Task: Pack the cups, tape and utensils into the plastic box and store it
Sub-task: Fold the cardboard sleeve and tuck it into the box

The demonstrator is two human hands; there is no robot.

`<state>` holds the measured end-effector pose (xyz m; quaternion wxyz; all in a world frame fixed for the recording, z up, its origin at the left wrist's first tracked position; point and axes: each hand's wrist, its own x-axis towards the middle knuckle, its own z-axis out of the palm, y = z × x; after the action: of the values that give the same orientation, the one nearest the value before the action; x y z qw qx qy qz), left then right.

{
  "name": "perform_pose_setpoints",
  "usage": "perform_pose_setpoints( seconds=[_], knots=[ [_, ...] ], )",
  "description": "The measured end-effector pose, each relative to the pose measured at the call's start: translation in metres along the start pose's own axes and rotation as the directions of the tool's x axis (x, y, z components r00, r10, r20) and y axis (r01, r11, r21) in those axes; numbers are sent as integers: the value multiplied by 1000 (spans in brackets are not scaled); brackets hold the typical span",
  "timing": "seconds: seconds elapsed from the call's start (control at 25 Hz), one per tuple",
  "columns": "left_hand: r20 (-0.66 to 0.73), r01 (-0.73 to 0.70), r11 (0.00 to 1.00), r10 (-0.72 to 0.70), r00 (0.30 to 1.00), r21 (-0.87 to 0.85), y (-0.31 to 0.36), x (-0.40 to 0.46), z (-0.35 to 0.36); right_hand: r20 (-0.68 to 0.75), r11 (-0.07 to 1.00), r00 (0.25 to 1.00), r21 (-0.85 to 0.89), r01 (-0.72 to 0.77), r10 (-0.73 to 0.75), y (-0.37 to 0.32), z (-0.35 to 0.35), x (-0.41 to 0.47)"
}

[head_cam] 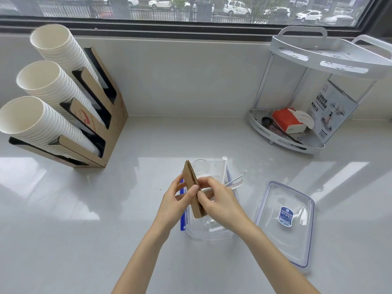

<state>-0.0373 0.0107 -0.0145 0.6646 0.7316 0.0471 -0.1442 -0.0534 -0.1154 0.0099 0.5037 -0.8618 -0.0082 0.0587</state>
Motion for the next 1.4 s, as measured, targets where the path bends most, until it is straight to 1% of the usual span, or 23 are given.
perform_pose_setpoints(
  seconds=[0.16, 0.2, 0.28, 0.36, 0.48, 0.56, 0.72, 0.92, 1.04, 1.24, 1.4],
  knots=[
    [1, 37, 999, -37, 999, -27, -3, 3, -2, 86, 999, 996, -24, 32, -30, 5, 0, -2],
    [7, 46, 999, -45, 999, -30, -4, 4, -2, 89, 998, 995, -43, 48, -44, 8, 1, -2],
    [18, 57, 998, -56, 998, -22, -5, 4, 1, 47, 993, 996, -91, 78, -74, 16, 3, -2],
    [14, 46, 997, -47, 999, 66, -7, 5, 5, -11, 985, 996, -152, 85, -88, 22, 4, -3],
    [-16, -1, 959, 6, 1000, 283, -8, 6, 9, -53, 981, 996, -181, 67, -77, 28, 8, -7],
    [-33, -20, 945, 33, 999, 327, -9, 7, 9, -47, 979, 996, -195, 66, -76, 31, 14, -9],
    [-30, -43, 932, 58, 998, 360, -16, 7, 8, -15, 961, 1000, -277, 15, -20, 39, 28, -8],
    [-87, -7, 915, 46, 995, 404, -25, 11, 8, 51, 958, 998, -287, -12, 28, 44, 38, -3],
    [-113, 9, 902, 44, 993, 431, -31, 12, 7, 61, 954, 996, -298, -38, 59, 46, 46, 1],
    [-123, 65, 926, -20, 992, 372, -39, 16, 5, 69, 942, 996, -335, -33, 59, 51, 51, 2],
    [-96, 45, 927, -10, 995, 373, -40, 18, 4, 85, 951, 995, -307, -23, 52, 51, 49, 1]
  ],
)
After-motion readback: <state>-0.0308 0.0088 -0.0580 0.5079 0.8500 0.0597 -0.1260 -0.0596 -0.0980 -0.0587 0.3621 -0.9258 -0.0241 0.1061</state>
